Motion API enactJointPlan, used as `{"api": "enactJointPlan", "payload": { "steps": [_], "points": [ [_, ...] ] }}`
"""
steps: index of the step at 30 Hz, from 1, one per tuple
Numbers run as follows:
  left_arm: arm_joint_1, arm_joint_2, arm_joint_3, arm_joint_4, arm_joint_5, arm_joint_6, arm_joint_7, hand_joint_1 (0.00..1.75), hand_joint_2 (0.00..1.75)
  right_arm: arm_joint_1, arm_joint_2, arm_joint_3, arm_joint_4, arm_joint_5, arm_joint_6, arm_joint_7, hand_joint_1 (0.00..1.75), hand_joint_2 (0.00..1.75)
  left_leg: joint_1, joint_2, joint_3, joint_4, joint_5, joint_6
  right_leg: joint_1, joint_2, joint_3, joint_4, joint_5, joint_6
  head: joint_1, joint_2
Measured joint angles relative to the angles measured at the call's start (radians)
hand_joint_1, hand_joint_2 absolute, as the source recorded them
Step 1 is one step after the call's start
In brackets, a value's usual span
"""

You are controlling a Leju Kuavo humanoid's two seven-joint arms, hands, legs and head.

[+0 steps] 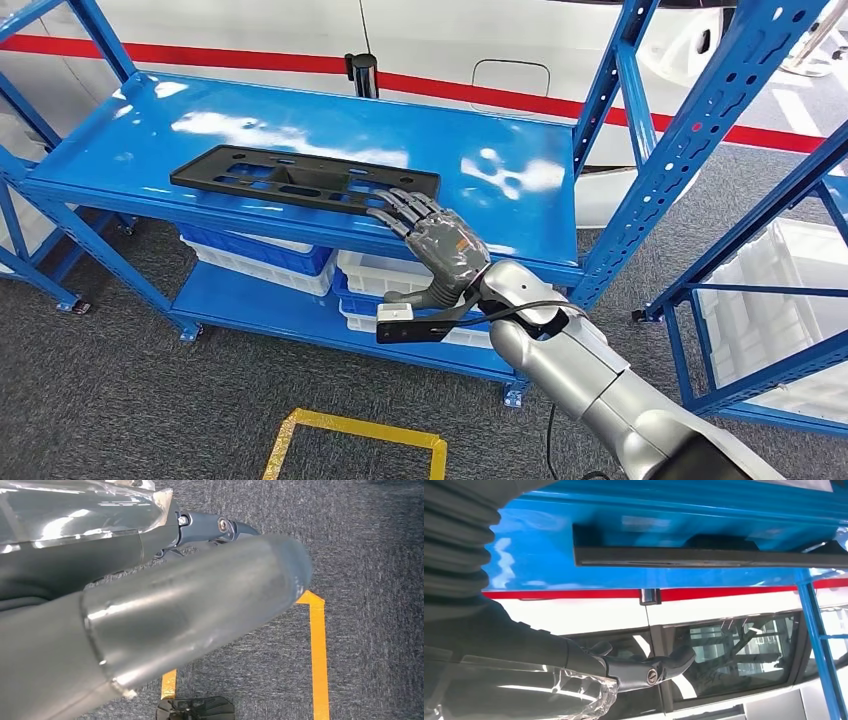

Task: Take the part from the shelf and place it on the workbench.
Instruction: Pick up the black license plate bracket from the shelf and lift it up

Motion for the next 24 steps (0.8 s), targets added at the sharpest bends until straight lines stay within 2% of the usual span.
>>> {"api": "enactJointPlan", "payload": {
  "steps": [16,24],
  "points": [
    [-0.016,0.011,-0.044,-0.012,-0.017,0.003,0.016,0.00,0.00,-0.068,0.145,0.026,0.195,0.077,-0.043,0.108,0.00,1.75,0.003,0.000,0.000,0.000,0.001,-0.002,0.002,0.000,0.000,0.001,0.000,0.000,0.000,0.000],
    [-0.028,0.016,-0.067,-0.023,-0.027,0.002,0.030,0.00,0.00,-0.085,0.187,0.017,0.257,0.108,-0.064,0.141,0.00,1.75,0.003,0.000,0.000,0.000,0.001,-0.002,0.002,0.000,0.000,0.001,0.000,0.000,0.000,0.000]
  ]
}}
